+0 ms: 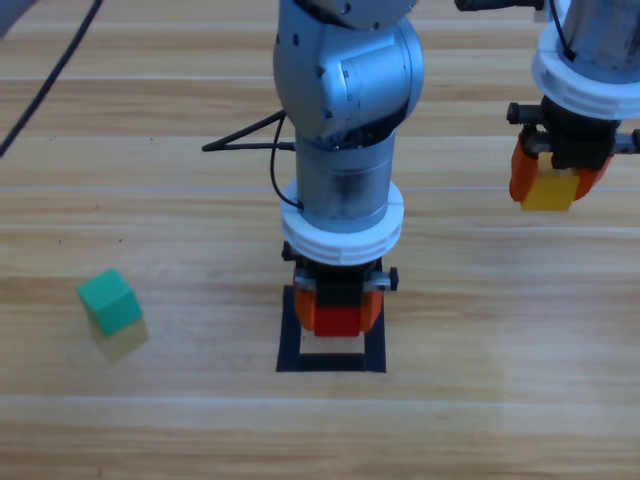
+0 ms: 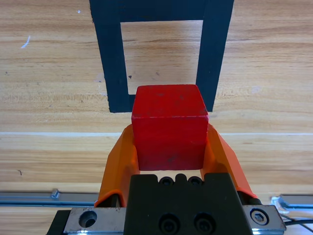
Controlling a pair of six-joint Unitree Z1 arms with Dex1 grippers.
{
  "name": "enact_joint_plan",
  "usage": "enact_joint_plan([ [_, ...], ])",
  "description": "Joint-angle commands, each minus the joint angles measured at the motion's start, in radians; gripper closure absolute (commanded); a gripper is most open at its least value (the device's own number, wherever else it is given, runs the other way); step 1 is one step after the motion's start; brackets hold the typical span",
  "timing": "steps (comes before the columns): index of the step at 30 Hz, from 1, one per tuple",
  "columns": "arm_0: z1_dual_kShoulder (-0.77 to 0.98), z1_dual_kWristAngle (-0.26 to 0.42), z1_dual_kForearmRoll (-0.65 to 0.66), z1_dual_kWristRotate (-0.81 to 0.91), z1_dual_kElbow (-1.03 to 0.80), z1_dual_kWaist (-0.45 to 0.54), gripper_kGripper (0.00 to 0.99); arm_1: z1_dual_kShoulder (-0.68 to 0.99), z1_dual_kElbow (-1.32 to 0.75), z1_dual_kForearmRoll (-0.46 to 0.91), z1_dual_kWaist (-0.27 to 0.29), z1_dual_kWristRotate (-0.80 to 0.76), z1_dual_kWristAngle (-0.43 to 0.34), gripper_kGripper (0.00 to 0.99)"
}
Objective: Stack the blocks in the rectangular block: red at the bottom, yellow in the middle, green on top
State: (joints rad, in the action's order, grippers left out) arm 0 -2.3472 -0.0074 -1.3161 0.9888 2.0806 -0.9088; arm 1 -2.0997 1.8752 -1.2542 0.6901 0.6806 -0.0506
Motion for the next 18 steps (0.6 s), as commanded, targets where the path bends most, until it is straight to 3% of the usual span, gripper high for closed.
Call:
enact_joint_plan([
  [1,-0.040,0.009,0.020,-0.027,-0.005,-0.021,0.990,-0.082,-0.008,-0.007,0.020,0.013,0.017,0.990],
  [18,-0.055,0.018,0.074,-0.067,-0.065,0.001,0.990,-0.105,0.004,-0.004,0.020,0.016,0.017,0.990],
])
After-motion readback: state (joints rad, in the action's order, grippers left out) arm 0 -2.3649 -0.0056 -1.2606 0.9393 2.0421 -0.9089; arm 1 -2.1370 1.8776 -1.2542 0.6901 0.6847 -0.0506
